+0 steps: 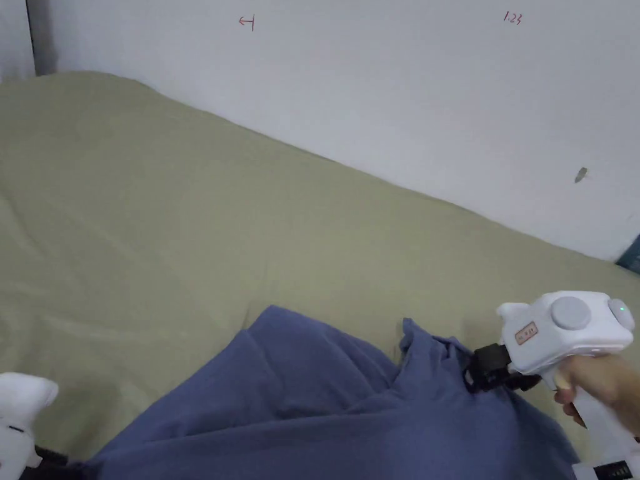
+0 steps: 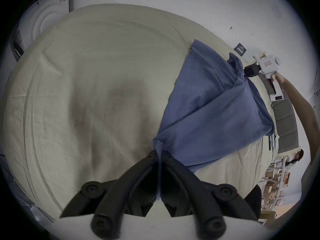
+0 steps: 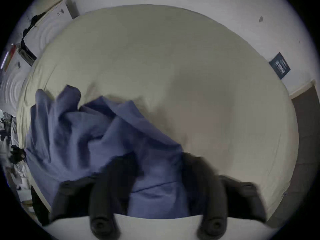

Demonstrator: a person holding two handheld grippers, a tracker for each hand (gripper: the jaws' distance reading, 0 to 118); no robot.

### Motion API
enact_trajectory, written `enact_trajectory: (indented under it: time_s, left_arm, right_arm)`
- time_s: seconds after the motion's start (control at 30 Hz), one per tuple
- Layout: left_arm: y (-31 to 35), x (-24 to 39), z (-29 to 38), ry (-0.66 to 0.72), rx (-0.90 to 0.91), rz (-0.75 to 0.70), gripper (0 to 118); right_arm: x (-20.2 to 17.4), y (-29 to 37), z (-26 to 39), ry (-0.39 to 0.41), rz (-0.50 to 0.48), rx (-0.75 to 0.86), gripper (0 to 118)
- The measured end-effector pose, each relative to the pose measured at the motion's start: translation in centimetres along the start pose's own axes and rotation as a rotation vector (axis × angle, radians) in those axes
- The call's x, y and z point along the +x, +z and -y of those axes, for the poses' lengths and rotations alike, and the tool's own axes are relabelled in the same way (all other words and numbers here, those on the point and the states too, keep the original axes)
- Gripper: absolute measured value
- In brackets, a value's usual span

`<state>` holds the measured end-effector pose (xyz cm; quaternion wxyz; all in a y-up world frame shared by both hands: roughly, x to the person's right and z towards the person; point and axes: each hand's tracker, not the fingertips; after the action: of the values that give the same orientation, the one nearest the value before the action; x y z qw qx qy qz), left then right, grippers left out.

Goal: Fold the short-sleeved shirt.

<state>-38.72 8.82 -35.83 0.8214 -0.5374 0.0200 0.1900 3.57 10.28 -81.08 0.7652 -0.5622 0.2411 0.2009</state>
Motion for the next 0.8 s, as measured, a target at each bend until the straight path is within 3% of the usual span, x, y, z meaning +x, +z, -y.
enact_trajectory:
  time_s: [0.03,0.07,0.1,0.2,0.7,0.8]
  left_arm:
    - [0.0,0.0,0.0,0.005,0.001,0.001,3]
    - [0.0,0.0,0.0,0.005,0.002,0.001,3]
    - [0.0,0.0,0.1,0.004,0.003,0.001,3]
    - [0.4,0.4,0.0,0.007,0.007,-0.009,3]
    - [11.3,3.7,-4.5,-0.098,0.264,0.016,3]
    - [14.3,4.7,-6.9,-0.127,0.341,0.013,3]
  right_arm:
    - [-0.2,0.5,0.1,0.028,0.009,0.02,3]
    - [-1.9,1.8,0.5,0.116,0.066,0.081,3]
    - [-2.6,2.5,0.8,0.156,0.119,0.109,3]
    - [-2.5,3.6,0.4,0.087,0.088,0.126,3]
    - [-4.4,21.7,6.0,-0.007,0.145,0.457,3]
    - [-4.4,25.3,6.5,-0.06,0.158,0.496,3]
